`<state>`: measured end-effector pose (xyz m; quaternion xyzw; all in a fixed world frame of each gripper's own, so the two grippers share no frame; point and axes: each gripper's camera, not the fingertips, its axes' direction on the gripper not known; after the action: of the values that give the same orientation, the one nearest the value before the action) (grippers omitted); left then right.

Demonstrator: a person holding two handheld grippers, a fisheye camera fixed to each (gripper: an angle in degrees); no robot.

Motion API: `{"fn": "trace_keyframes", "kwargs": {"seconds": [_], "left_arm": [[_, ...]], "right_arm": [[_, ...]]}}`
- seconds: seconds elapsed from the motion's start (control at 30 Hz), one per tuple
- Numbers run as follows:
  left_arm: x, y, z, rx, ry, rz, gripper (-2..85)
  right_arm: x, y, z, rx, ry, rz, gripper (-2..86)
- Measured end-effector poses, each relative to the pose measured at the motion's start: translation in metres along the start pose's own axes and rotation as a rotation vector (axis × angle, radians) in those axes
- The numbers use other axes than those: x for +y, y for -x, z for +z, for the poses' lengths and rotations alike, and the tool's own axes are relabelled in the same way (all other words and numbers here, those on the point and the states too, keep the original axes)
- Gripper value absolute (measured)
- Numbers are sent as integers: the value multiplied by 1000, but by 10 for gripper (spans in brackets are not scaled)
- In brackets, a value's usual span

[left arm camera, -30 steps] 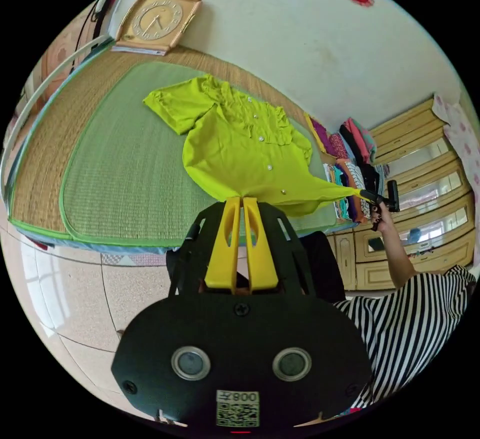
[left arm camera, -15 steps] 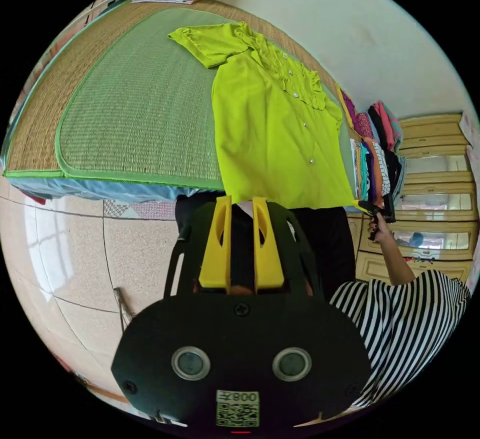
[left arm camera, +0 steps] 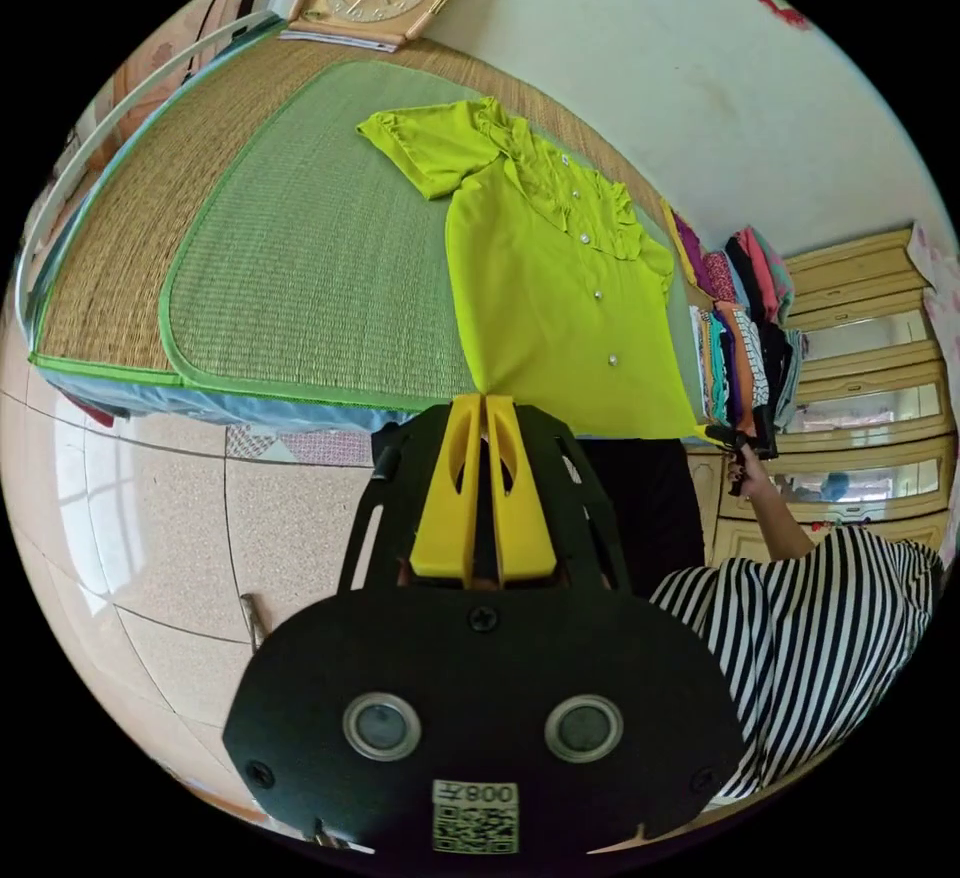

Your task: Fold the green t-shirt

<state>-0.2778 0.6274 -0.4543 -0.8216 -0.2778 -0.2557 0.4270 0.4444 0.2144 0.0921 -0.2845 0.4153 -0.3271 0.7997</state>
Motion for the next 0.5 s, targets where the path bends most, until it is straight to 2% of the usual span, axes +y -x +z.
{"fn": "trace_keyframes", "kwargs": {"seconds": [0.13, 0.23, 0.37, 0.5], "left_arm": [[-9, -8, 32, -66, 146, -1, 13], [-16, -11, 30, -52, 87, -52, 17], [-39, -37, 27, -71, 24, -11, 17], [-65, -61, 58, -65, 106, 24, 11]], "right_arm": [[3, 6, 29, 54, 48, 26, 3], [11, 15, 23, 90, 25, 37, 2], [22, 25, 6, 138, -21, 77, 1], [19, 63, 1, 96, -113, 4, 0]]}}
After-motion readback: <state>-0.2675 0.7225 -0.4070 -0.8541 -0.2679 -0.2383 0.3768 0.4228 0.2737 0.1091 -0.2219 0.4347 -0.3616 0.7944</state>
